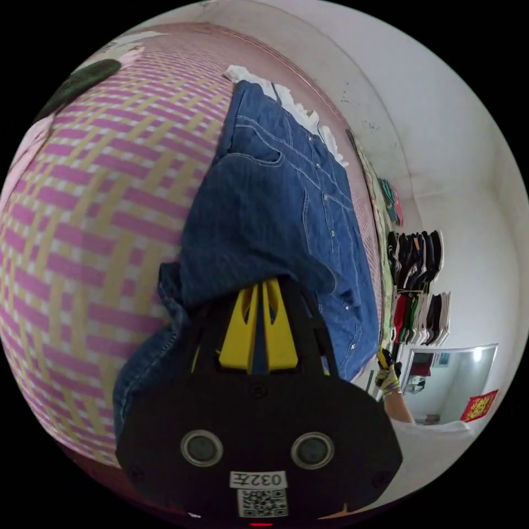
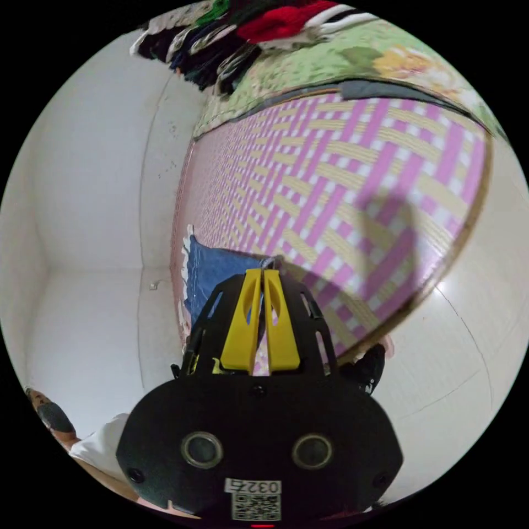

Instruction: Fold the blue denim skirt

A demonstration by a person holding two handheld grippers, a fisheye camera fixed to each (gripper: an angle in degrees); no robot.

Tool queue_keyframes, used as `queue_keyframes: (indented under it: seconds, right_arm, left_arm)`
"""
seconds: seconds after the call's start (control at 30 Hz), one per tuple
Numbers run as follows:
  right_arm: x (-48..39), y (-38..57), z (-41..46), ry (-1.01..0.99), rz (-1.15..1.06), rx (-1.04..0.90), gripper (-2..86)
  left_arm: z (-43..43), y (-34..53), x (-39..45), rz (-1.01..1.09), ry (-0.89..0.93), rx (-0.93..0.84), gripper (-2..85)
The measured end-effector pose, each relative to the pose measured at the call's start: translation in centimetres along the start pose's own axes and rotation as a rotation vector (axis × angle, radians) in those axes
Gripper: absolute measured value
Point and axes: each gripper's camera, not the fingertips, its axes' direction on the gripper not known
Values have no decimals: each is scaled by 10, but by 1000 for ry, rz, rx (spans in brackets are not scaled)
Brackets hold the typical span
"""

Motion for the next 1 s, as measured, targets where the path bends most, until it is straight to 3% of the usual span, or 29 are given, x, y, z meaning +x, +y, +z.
queue_keyframes:
  seconds: [0.27,0.43,0.53,0.67,0.8,0.87,0.93,1.0]
  right_arm:
    - [46,78,-51,48,180,144,-10]
    - [44,114,-52,64,196,150,-10]
    - [45,128,-61,23,181,174,-8]
    - [44,135,-66,16,143,168,8]
    - [21,139,-72,184,93,184,46]
    - [-23,145,-72,384,-62,218,35]
    - [-59,150,-53,497,-246,184,3]
    - [-86,156,-25,481,-429,119,-5]
  left_arm:
    - [96,-136,90,56,-17,-174,-9]
    - [108,-161,106,184,-95,-322,-9]
    - [73,-121,70,227,-120,-370,-9]
    - [2,-14,-33,23,9,-360,-9]
    - [-64,64,-98,-111,135,-150,-9]
    - [-92,96,-118,-140,199,-47,-9]
    - [-94,109,-123,-116,178,-67,-9]
    - [-88,117,-122,-65,130,-115,-9]
